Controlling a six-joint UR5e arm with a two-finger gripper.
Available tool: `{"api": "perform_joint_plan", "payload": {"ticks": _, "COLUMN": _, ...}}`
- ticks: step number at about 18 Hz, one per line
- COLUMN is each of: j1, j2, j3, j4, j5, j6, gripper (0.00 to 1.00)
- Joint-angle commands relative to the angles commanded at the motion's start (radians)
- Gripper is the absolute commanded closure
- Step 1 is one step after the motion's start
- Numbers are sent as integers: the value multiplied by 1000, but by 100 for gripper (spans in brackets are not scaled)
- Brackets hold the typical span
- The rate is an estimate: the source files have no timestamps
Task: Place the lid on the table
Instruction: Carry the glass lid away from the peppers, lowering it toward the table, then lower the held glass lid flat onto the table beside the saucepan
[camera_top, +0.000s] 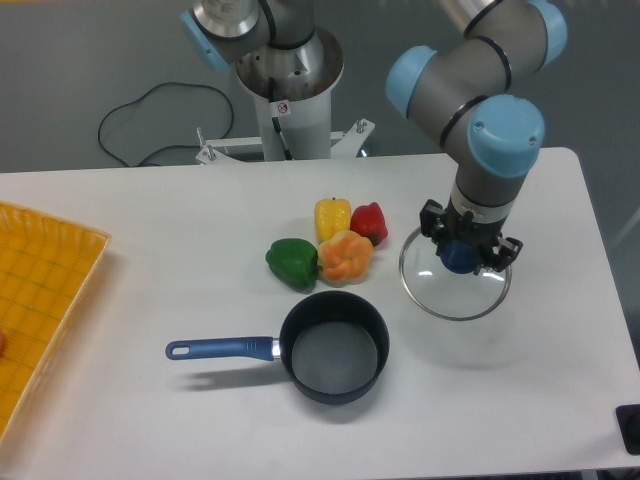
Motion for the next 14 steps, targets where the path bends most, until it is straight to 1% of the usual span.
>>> {"api": "perform_joint_plan", "payload": {"ticks": 4, "j1": -2, "j2": -23, "j3": -9, "j4": 37, "j5": 2, "j6": -3, "gripper": 43}}
{"api": "perform_joint_plan", "payload": {"ticks": 8, "j1": 0, "j2": -35, "j3": -9, "j4": 52, "j5": 0, "j6": -3, "gripper": 43}}
{"api": "perform_joint_plan", "payload": {"ticks": 14, "j1": -5, "j2": -83, "j3": -11, "j4": 121, "j5": -5, "j6": -12, "gripper": 43}}
